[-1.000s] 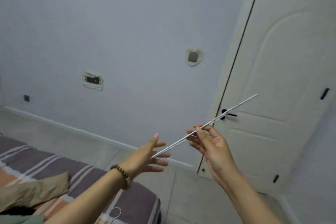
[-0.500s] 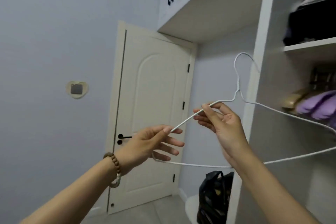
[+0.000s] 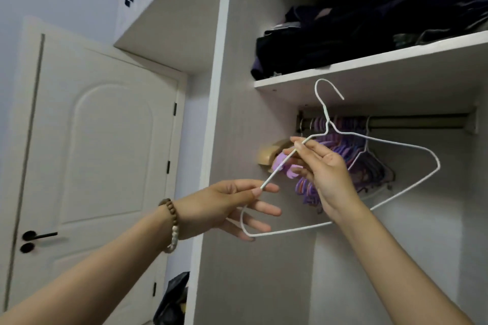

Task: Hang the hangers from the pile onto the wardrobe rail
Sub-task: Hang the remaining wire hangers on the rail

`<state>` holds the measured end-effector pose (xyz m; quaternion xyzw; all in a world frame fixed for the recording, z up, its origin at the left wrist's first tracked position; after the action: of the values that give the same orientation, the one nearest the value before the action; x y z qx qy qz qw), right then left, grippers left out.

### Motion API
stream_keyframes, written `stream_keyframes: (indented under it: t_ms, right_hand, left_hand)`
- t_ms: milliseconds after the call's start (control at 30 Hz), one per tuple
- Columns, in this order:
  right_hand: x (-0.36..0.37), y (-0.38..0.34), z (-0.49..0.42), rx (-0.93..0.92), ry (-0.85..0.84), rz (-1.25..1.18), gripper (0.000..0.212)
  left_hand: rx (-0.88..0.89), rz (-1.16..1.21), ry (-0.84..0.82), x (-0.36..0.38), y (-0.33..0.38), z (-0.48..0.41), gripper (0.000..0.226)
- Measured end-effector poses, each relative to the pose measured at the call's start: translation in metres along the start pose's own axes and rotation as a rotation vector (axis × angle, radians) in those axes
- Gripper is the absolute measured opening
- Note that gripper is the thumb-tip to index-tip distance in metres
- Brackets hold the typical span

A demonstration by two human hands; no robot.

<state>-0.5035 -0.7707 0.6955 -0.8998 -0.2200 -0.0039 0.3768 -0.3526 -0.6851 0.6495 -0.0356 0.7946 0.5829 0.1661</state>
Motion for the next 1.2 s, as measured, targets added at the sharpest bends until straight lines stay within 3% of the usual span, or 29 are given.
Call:
stream_keyframes:
  t_ms: [133, 300, 333, 400, 433, 667, 833, 1100, 1200]
  right_hand:
    - [-0.054, 0.005, -0.026, -0.046, 0.134, 0.059, 0.021]
    - [-0.106, 0.011, -0.056, -0.124, 0.283, 0.302, 0.058]
    - [-0.113, 0.011, -0.062, -0.127, 0.3, 0.353, 0.05]
    - [-0.126, 0.012, -0.076, -0.12, 0.325, 0.437, 0.008]
    - [-0.133, 0.015, -0.086, -0.108, 0.346, 0.437, 0.006]
    - [-0.168, 0.04, -0.138, 0.067, 0.54, 0.36, 0.023]
    - [-0.182, 0.056, -0.148, 0.112, 0.575, 0.411, 0.035]
    - [-0.18, 0.092, -0.117, 0.188, 0.532, 0.497, 0.021]
    - [-0.173, 0.087, -0.1, 0.175, 0.503, 0.616, 0.055]
  left_hand:
    - [0.003, 0.028, -0.026, 0.031, 0.004, -0.054, 0.027]
    - [0.036, 0.084, 0.025, 0.066, 0.012, -0.11, 0.024]
    - [0.046, 0.088, 0.039, 0.073, 0.015, -0.12, 0.024]
    - [0.067, 0.076, 0.072, 0.084, 0.018, -0.139, 0.022]
    - [0.078, 0.075, 0.094, 0.087, 0.02, -0.148, 0.021]
    - [0.052, 0.114, 0.243, 0.093, 0.02, -0.19, 0.03]
    - [-0.011, 0.072, 0.22, 0.095, 0.008, -0.2, 0.033]
    - [-0.099, 0.04, 0.166, 0.091, -0.013, -0.187, 0.034]
    - [-0.098, 0.072, 0.196, 0.083, -0.014, -0.173, 0.033]
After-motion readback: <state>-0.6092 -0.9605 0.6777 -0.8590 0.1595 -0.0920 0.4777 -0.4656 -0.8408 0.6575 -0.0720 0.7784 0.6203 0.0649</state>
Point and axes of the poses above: each hand's wrist, its own z-axis away from the middle knuckle, its own x-axis out of the palm, y = z × x, the point moved 4 cm from there along -z, towards the middle knuckle, and after that the axes turned 3 degrees about y, right-handed, at the moved point
